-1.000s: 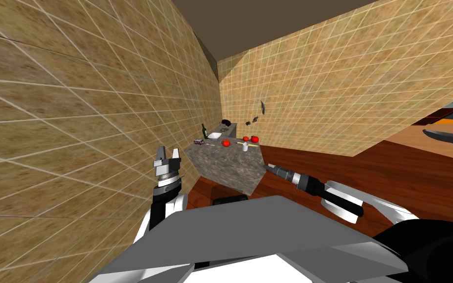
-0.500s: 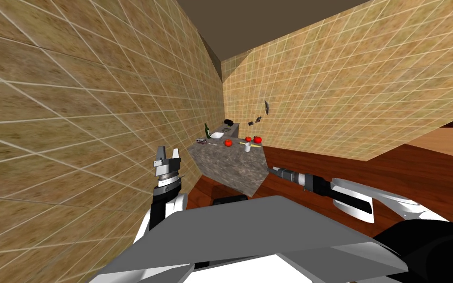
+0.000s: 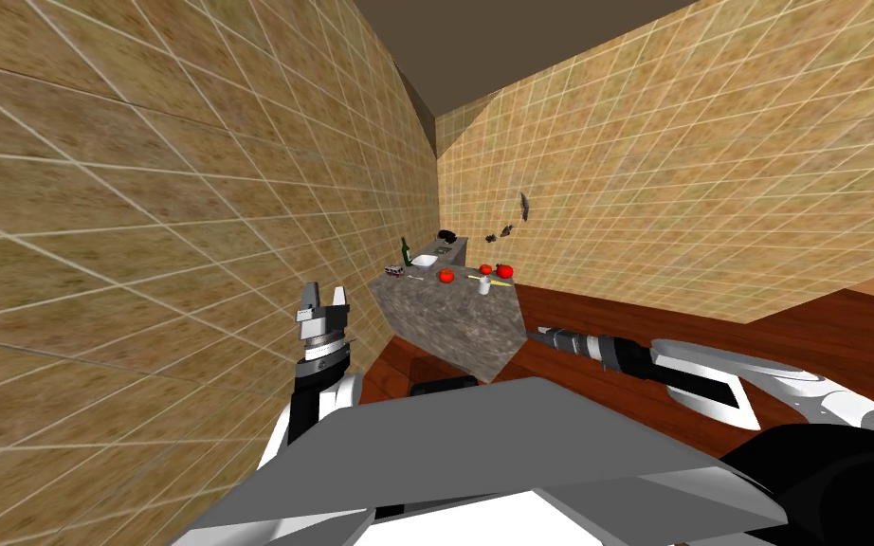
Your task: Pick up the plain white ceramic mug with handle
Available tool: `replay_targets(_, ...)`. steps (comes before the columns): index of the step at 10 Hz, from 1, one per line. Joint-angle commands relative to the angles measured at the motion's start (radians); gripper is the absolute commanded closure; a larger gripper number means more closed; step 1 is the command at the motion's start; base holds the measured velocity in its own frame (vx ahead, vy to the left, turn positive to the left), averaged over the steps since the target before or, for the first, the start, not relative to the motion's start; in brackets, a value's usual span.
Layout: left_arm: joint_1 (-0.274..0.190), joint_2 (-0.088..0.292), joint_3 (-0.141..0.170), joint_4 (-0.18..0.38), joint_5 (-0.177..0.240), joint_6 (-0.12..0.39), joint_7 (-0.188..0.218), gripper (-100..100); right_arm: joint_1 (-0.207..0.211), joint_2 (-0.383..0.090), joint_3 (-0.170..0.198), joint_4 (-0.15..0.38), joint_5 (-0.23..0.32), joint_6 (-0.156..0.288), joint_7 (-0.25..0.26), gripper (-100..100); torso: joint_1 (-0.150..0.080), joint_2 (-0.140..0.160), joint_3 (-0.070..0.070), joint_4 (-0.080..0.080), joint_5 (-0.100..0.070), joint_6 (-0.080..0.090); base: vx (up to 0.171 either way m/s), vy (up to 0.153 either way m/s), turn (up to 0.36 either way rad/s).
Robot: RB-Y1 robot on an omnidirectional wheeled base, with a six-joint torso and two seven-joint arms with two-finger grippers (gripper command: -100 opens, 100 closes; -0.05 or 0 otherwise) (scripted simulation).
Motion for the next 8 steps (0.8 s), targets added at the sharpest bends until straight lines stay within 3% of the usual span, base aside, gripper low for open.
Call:
replay_targets(1,0.0,0.0,0.0,0.0,0.0,0.0,0.0,0,0.019,-0.05,0.007,0.04,0.0,-0.007,-0.013,-100,0.0,0.0,0.0,0.0,0.0,0.0,0.021,0.023,0.174)
replay_targets(4,0.0,0.0,0.0,0.0,0.0,0.0,0.0,0,0.031,-0.148,0.018,0.072,0.001,-0.018,-0.024,-100,0.002,-0.001,-0.001,0.0,0.0,-0.001,0.026,0.027,0.126)
replay_targets(5,0.0,0.0,0.0,0.0,0.0,0.0,0.0,0,0.03,-0.148,0.019,0.083,0.001,-0.018,-0.024,-100,0.001,-0.001,-0.001,0.0,0.0,0.0,0.017,0.009,0.001)
replay_targets(8,0.0,0.0,0.0,0.0,0.0,0.0,0.0,0,0.053,-0.243,0.047,0.159,-0.001,-0.044,-0.045,-100,0.001,-0.001,-0.001,0.0,0.0,0.0,0.033,0.034,0.18)
